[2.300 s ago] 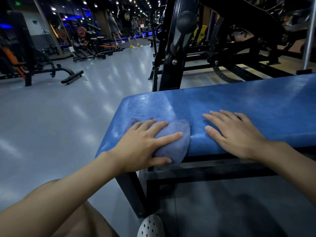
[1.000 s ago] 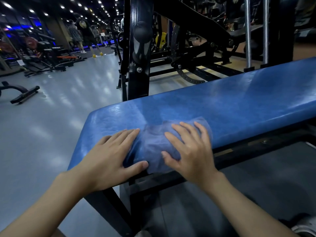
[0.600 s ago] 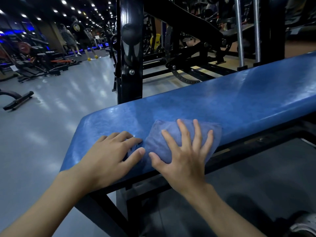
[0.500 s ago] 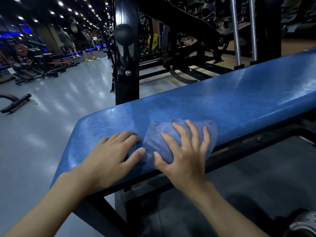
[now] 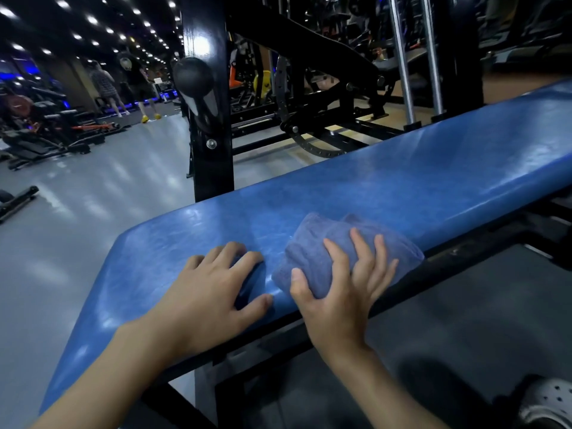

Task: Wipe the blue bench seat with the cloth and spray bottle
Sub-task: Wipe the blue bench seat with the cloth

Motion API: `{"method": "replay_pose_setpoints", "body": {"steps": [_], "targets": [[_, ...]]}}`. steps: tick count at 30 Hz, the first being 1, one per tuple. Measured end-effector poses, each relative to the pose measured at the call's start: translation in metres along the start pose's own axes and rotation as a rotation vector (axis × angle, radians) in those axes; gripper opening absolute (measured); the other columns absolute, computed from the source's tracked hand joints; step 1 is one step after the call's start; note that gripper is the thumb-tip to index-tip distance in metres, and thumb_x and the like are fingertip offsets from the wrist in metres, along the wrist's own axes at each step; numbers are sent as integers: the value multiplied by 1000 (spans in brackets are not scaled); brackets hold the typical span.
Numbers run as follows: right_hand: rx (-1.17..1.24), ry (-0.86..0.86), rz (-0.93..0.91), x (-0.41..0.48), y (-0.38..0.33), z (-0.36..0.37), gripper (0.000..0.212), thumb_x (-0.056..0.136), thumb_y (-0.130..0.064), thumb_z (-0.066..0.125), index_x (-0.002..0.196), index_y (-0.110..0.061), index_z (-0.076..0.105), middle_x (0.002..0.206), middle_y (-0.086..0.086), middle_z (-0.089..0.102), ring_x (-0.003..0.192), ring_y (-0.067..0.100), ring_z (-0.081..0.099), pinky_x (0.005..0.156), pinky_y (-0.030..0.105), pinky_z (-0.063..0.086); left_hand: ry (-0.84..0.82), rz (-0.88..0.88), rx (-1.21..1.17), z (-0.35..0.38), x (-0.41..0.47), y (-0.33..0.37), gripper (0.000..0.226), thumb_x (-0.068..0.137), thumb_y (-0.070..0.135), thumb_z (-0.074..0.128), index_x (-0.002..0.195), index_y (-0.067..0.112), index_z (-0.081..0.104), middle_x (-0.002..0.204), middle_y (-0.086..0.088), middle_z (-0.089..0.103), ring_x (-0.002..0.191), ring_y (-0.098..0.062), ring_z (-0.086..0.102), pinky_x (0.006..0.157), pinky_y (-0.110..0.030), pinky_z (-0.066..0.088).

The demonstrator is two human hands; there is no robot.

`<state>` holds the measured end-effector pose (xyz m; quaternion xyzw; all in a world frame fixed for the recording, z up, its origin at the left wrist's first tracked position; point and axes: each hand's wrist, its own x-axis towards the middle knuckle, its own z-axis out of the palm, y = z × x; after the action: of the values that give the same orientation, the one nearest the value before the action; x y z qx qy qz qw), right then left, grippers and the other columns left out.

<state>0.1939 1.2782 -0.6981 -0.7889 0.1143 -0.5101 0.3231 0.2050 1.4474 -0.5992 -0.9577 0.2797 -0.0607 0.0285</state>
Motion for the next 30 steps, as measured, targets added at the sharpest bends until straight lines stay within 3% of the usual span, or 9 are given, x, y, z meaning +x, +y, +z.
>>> {"method": "replay_pose_setpoints", "body": {"steps": [5, 8, 13, 16, 19, 25, 28, 30], "targets": [[32, 32, -41, 26, 33, -6, 39, 76, -43, 59, 105, -18, 64, 133, 6, 54, 138, 27, 35, 116, 55, 8, -10, 52, 13, 1, 11, 8, 67, 81, 76, 21, 133, 38, 35, 142, 20, 36, 131, -9, 38, 104, -38, 32], [8, 110, 67, 54, 60, -11, 33, 77, -38, 58, 100, -16, 65, 129, 6, 57, 136, 26, 39, 117, 54, 11, -11, 56, 16, -1, 12, 8, 69, 81, 76, 22, 139, 41, 33, 140, 19, 39, 130, -11, 40, 104, -37, 32], [59, 221, 226, 41, 41, -2, 43, 78, -38, 60, 111, -10, 63, 141, 12, 48, 142, 33, 27, 114, 60, 18, -12, 77, 29, -2, 24, 21, 71, 80, 77, 19, 139, 40, 31, 128, 12, 41, 121, -15, 43, 104, -37, 32], [147, 230, 279, 19, 23, 6, 54, 78, -43, 60, 124, -15, 53, 151, 10, 32, 146, 32, 16, 114, 59, 20, 8, 113, 1, 1, 33, 33, 69, 82, 75, 25, 136, 32, 38, 137, 13, 40, 128, -13, 41, 104, -41, 34], [216, 261, 295, 23, 27, 8, 50, 77, -41, 61, 121, -20, 51, 151, 6, 32, 146, 28, 15, 118, 46, 16, 28, 137, 7, 3, 39, 39, 69, 83, 73, 28, 135, 30, 40, 139, 13, 41, 130, -13, 41, 102, -41, 35], [228, 411, 351, 75, 74, -3, 45, 76, -29, 65, 114, -5, 61, 141, 15, 45, 140, 37, 28, 117, 28, 14, 12, 144, 41, 1, 44, 36, 72, 81, 77, 25, 141, 38, 35, 136, 14, 41, 127, -13, 42, 103, -39, 35], [225, 379, 403, 82, 77, -7, 50, 79, -36, 63, 121, -9, 61, 148, 13, 38, 143, 36, 22, 116, 20, 8, 22, 136, 47, 3, 48, 41, 70, 81, 77, 25, 140, 41, 32, 128, 10, 41, 120, -17, 44, 101, -40, 35], [241, 334, 420, 70, 64, -5, 56, 79, -43, 61, 127, -15, 58, 155, 8, 28, 147, 30, 13, 116, 20, 4, 22, 147, 57, 4, 56, 46, 73, 80, 79, 21, 144, 44, 24, 134, 8, 37, 126, -17, 39, 104, -40, 32]]}}
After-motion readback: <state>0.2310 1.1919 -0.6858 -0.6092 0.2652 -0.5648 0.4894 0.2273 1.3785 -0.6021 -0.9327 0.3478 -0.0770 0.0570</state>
